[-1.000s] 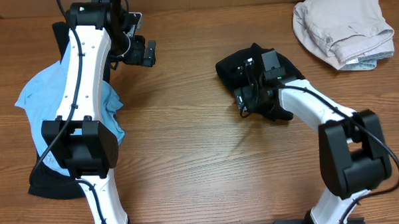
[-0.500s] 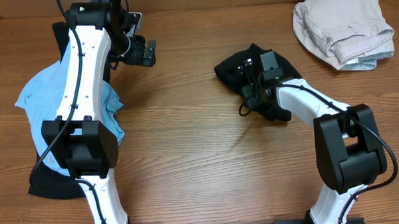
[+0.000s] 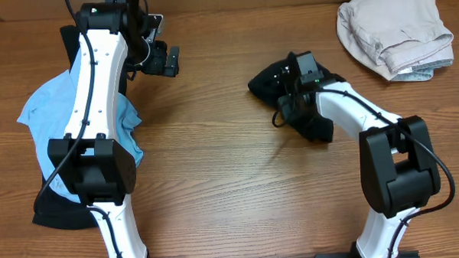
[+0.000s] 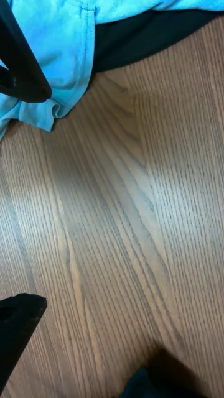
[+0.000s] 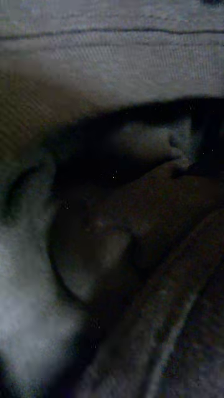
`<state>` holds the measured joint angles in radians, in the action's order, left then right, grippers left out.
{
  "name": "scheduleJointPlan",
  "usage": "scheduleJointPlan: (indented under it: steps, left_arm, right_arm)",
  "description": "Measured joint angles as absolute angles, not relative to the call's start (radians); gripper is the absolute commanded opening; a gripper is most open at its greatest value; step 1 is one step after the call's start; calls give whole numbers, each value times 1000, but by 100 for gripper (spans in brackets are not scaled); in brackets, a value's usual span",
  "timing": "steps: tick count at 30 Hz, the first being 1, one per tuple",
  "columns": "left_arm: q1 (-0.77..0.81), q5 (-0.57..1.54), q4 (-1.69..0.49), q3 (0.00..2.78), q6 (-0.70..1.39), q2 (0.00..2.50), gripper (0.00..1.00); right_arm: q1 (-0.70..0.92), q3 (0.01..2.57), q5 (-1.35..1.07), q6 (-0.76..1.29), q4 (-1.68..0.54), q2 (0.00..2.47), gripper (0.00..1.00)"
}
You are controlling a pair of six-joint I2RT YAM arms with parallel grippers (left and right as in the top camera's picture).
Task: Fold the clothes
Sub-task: 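Carry the black T-shirt bundle to the beige garment at top right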
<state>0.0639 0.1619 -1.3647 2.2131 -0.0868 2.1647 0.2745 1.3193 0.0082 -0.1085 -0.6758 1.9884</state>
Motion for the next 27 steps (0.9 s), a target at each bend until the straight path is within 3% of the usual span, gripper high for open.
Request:
scheduleJointPlan:
  steps: [7, 13, 18, 27]
  left_arm:
    - [64, 162, -1365, 2213, -87, 2165, 100]
    - [64, 162, -1374, 2213, -87, 2165, 100]
    - [64, 162, -1376, 2213, -87, 2165, 100]
    - [64, 162, -1362, 2213, -87, 2165, 100]
  right_arm:
    - [257, 1658, 50, -84, -1016, 1991, 4]
    - [188, 1978, 141, -106, -1090, 1990, 4]
    - [90, 2109, 229, -159, -1037, 1987, 4]
    - [-127, 2122, 350, -276, -785, 1999, 4]
